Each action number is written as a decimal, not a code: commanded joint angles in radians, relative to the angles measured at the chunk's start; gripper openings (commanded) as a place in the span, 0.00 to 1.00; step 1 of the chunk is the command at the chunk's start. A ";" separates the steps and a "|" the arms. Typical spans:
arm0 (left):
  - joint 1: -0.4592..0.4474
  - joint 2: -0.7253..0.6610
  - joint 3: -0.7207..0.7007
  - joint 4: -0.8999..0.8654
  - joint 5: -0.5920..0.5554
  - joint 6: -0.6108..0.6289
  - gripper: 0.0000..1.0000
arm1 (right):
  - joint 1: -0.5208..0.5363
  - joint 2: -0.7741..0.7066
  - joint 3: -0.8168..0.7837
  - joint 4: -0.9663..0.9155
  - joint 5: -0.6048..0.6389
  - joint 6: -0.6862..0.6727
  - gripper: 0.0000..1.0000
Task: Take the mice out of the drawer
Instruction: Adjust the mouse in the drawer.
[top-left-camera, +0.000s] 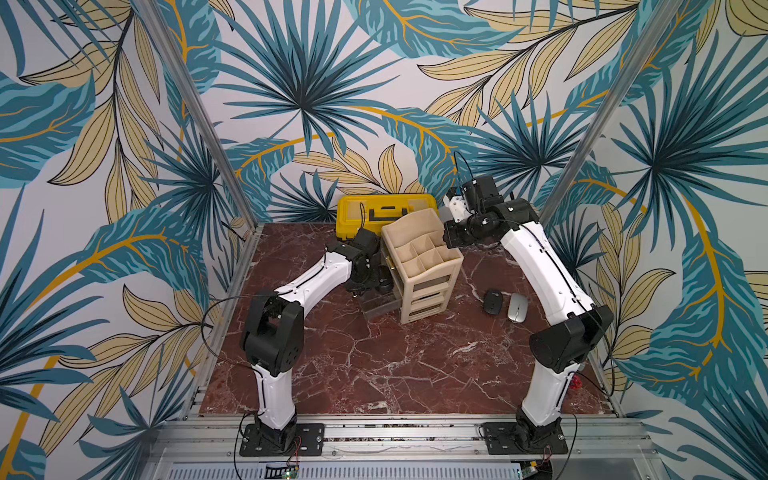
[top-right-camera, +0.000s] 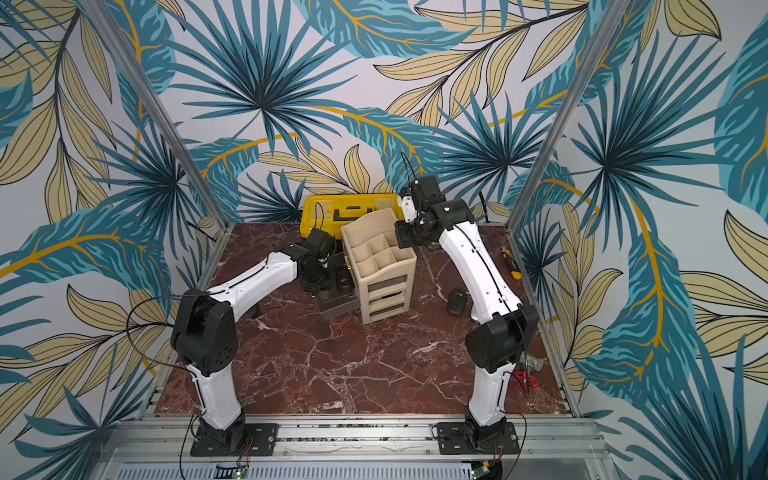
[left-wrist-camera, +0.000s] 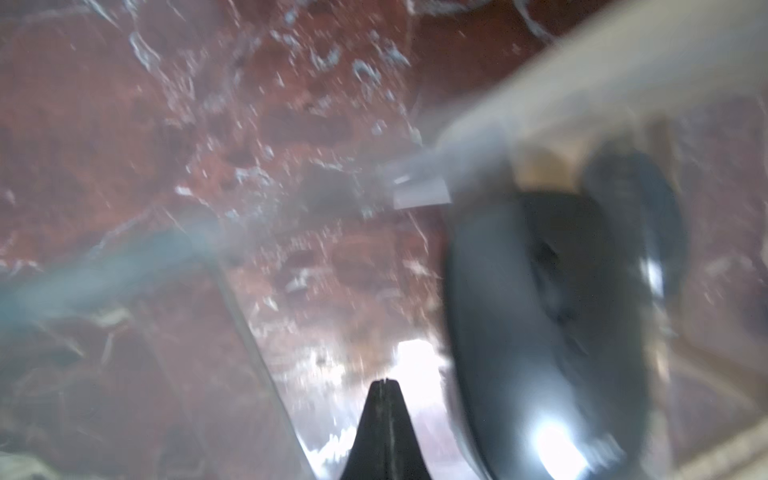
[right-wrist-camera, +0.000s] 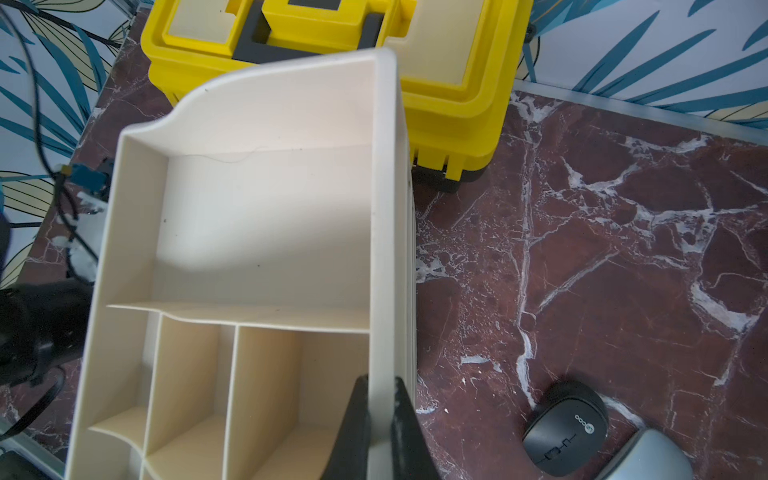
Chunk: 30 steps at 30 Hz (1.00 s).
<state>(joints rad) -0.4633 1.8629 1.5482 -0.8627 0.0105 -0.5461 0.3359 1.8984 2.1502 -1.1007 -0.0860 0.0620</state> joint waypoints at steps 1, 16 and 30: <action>-0.008 -0.054 -0.029 0.000 0.007 0.023 0.00 | 0.002 0.066 -0.023 -0.089 0.027 -0.021 0.00; -0.103 0.008 0.003 0.128 0.259 0.058 0.00 | 0.002 0.067 -0.020 -0.098 0.033 -0.021 0.00; -0.110 -0.054 -0.230 0.575 0.105 -0.082 0.00 | 0.006 0.068 -0.032 -0.092 0.023 -0.021 0.00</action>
<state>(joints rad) -0.5537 1.8420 1.3907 -0.4755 0.1787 -0.5873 0.3290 1.9049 2.1620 -1.1080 -0.0608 0.0780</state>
